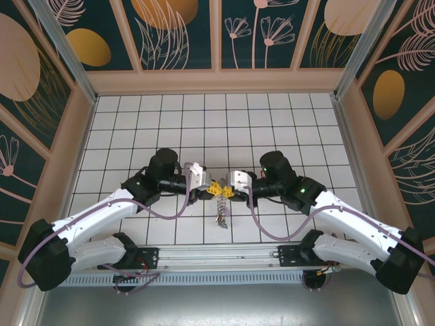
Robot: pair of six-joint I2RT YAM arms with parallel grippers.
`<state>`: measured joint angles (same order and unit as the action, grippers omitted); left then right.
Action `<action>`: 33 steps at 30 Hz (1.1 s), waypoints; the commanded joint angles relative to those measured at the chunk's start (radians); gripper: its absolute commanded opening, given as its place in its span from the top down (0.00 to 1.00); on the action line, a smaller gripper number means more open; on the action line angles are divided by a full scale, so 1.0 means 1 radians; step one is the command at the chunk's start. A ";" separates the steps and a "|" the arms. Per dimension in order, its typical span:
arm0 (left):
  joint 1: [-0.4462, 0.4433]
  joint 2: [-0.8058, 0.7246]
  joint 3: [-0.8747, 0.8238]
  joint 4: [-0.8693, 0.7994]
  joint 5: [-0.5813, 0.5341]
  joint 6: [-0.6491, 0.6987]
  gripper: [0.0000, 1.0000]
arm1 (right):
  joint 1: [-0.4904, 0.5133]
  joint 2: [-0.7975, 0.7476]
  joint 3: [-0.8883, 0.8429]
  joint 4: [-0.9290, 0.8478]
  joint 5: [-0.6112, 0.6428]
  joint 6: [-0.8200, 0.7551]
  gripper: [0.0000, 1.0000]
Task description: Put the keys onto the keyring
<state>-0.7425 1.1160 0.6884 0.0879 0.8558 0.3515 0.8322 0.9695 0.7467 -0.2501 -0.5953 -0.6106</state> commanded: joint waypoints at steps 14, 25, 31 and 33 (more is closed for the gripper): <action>-0.004 -0.110 -0.232 0.525 -0.066 -0.176 1.00 | -0.123 -0.360 -0.267 0.344 0.033 0.239 0.41; -0.002 -0.048 -0.201 0.547 -0.171 -0.327 1.00 | -0.477 -0.106 -0.080 -0.050 0.520 0.924 0.44; -0.001 -0.063 -0.204 0.508 -0.224 -0.351 1.00 | -0.534 0.164 -0.028 -0.169 0.482 0.925 0.55; 0.000 -0.067 -0.208 0.503 -0.230 -0.358 1.00 | -0.531 0.219 -0.020 -0.163 0.443 0.945 0.58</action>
<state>-0.7425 1.0668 0.4652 0.5533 0.6510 0.0288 0.3065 1.1538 0.6895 -0.3302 -0.1131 0.2745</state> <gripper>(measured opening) 0.060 0.424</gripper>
